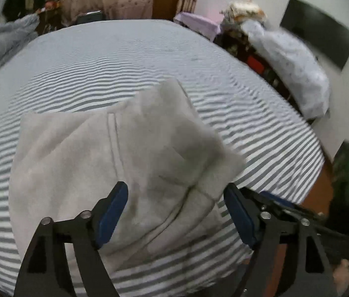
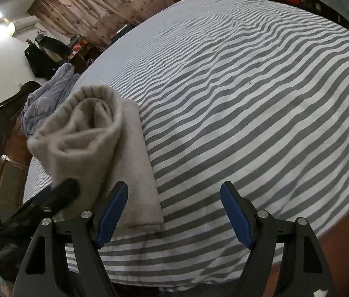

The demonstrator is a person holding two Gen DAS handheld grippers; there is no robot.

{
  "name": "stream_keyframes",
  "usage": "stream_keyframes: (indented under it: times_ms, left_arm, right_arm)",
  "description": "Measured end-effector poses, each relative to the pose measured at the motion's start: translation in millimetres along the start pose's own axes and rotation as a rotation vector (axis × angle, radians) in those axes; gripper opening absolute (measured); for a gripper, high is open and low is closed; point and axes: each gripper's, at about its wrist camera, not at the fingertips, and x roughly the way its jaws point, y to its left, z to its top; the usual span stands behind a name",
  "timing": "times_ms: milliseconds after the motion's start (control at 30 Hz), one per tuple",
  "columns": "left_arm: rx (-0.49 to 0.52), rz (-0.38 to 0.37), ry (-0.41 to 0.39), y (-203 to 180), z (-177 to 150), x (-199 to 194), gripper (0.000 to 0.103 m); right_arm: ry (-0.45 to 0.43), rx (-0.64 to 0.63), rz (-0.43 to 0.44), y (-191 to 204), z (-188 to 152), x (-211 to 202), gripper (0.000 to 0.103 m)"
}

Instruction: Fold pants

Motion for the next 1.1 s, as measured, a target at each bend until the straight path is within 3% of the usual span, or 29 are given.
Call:
stream_keyframes:
  times_ms: [133, 300, 600, 733, 933, 967, 1000, 1100]
  left_arm:
    - [-0.022, -0.022, -0.064, 18, 2, -31, 0.081]
    - [-0.083, 0.082, -0.115, 71, -6, -61, 0.082]
    - [-0.233, 0.249, -0.062, 155, -35, -53, 0.082]
    - [-0.256, 0.258, -0.029, 172, -47, -43, 0.082]
    - [-0.208, 0.286, -0.014, 169, -53, -35, 0.082]
    - [-0.197, 0.287, -0.007, 168, -56, -32, 0.082]
    - [-0.192, 0.289, -0.003, 168, -57, -30, 0.082]
    - [-0.188, 0.278, -0.005, 167, -59, -31, 0.082]
  right_arm:
    - [0.001, -0.020, 0.013, 3, -4, -7, 0.075]
    - [0.031, -0.041, 0.120, 19, -13, -8, 0.076]
    - [0.067, -0.119, 0.185, 62, -29, 19, 0.078]
    - [0.048, -0.069, 0.173, 67, -16, 33, 0.081]
    - [0.055, 0.080, 0.159, 61, 2, 49, 0.082]
    - [0.057, 0.084, 0.146, 62, 3, 50, 0.081]
    - [0.053, 0.085, 0.134, 63, 3, 50, 0.074]
    - [0.048, 0.015, 0.093, 74, 3, 47, 0.045]
